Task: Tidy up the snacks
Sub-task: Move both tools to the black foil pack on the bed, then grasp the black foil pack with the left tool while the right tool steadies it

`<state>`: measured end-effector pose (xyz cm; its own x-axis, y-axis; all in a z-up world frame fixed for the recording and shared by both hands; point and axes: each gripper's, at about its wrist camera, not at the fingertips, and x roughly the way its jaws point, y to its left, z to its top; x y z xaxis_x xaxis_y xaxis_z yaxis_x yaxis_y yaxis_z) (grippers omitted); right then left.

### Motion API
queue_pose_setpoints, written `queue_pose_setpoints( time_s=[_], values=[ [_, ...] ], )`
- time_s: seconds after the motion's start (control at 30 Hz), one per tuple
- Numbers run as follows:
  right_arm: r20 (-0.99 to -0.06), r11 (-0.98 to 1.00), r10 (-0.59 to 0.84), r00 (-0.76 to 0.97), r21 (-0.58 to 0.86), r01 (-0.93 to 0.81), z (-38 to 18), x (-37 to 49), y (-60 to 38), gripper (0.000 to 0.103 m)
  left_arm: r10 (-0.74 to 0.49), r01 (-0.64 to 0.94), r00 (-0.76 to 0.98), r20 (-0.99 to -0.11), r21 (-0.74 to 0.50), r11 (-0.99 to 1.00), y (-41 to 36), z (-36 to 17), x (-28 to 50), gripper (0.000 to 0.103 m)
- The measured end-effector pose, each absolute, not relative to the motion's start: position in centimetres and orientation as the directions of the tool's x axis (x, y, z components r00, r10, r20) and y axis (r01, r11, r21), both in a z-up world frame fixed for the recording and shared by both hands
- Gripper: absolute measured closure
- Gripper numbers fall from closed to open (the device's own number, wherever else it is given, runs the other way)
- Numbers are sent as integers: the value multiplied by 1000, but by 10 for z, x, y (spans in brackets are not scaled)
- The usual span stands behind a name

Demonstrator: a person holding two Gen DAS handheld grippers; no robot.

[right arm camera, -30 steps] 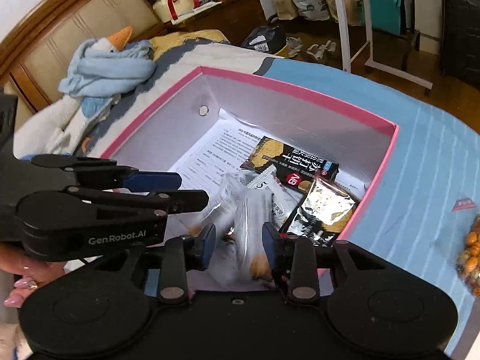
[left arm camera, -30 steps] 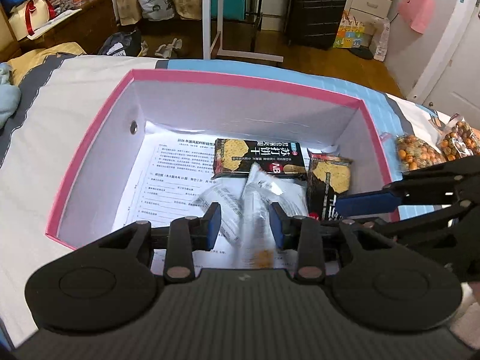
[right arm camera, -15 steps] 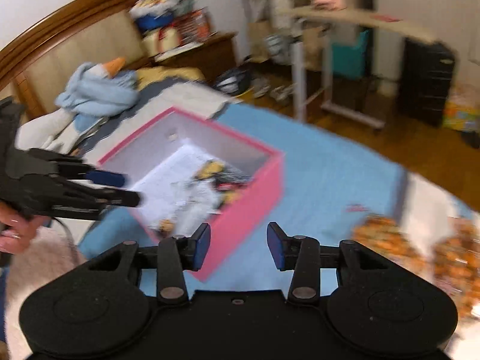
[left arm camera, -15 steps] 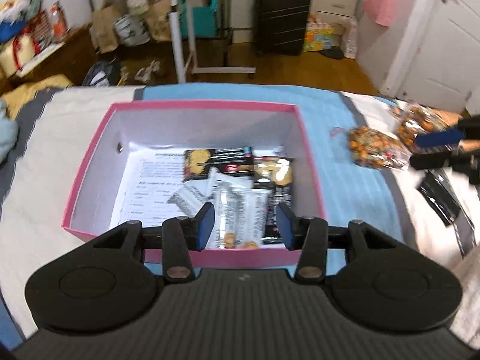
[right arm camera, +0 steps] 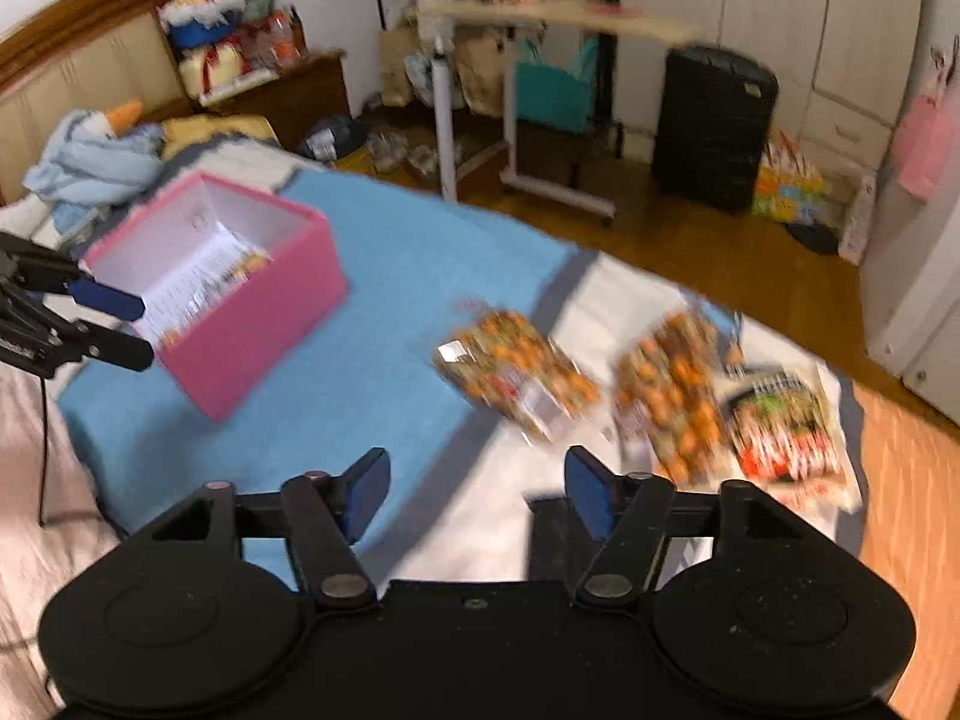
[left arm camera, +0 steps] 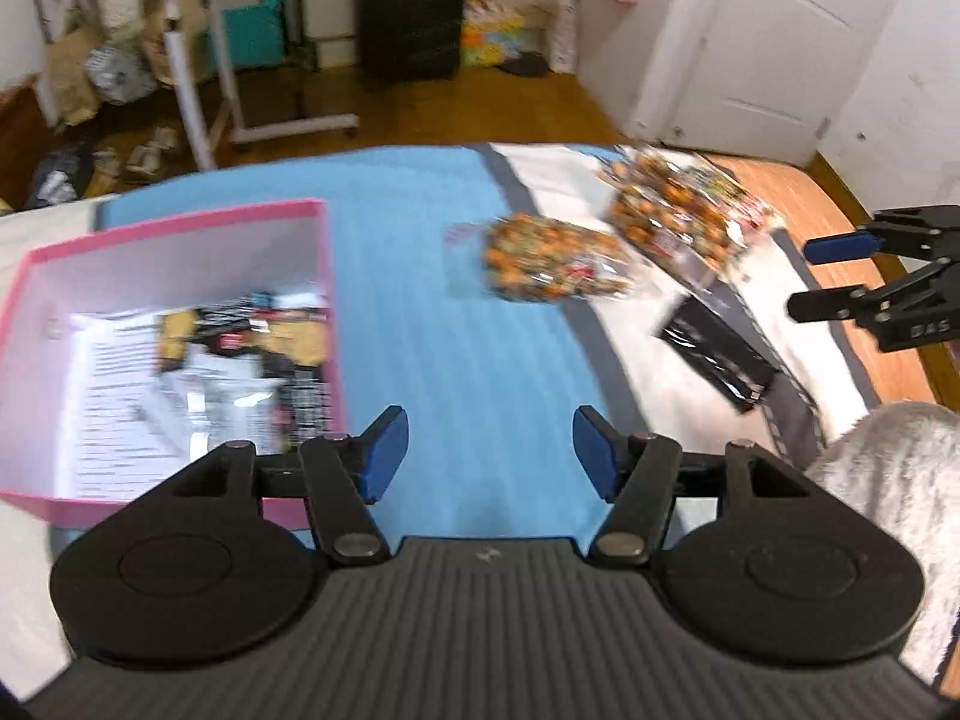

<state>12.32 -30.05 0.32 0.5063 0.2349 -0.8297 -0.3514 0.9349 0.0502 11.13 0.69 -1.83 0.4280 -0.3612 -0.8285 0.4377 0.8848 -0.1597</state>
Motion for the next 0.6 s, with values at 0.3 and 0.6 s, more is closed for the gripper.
queue_pose_setpoints(
  time_s=[0.3, 0.6],
  values=[
    [-916, 922, 207, 344, 66, -381, -50, 139, -322, 30, -440, 476, 310, -843, -263, 839, -69, -66, 120, 39],
    [-951, 892, 188, 246, 60, -447, -92, 139, -322, 30, -540, 467, 193, -820, -407, 785, -136, -115, 141, 41]
  ],
)
